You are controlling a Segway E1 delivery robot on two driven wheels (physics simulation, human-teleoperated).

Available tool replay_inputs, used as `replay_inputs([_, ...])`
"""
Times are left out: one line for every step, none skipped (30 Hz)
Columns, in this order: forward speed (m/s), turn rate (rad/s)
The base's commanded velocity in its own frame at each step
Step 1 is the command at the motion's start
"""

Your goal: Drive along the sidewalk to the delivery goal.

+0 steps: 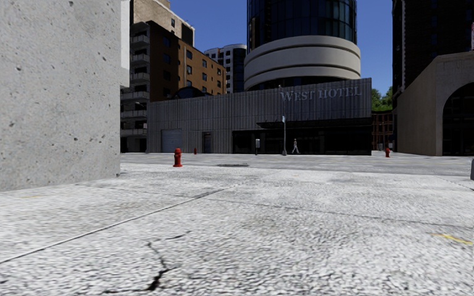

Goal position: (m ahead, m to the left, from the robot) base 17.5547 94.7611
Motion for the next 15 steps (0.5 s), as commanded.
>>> replay_inputs([2.00, 0.00])
replay_inputs([2.00, 0.00])
replay_inputs([2.00, 0.00])
replay_inputs([2.00, 0.00])
replay_inputs([2.00, 0.00])
replay_inputs([2.00, 0.00])
replay_inputs([2.00, 0.00])
replay_inputs([2.00, 0.00])
replay_inputs([2.00, 0.00])
replay_inputs([2.00, 0.00])
replay_inputs([2.00, 0.00])
replay_inputs([2.00, 0.00])
replay_inputs([2.00, 0.00])
replay_inputs([2.00, 0.00])
replay_inputs([2.00, 0.00])
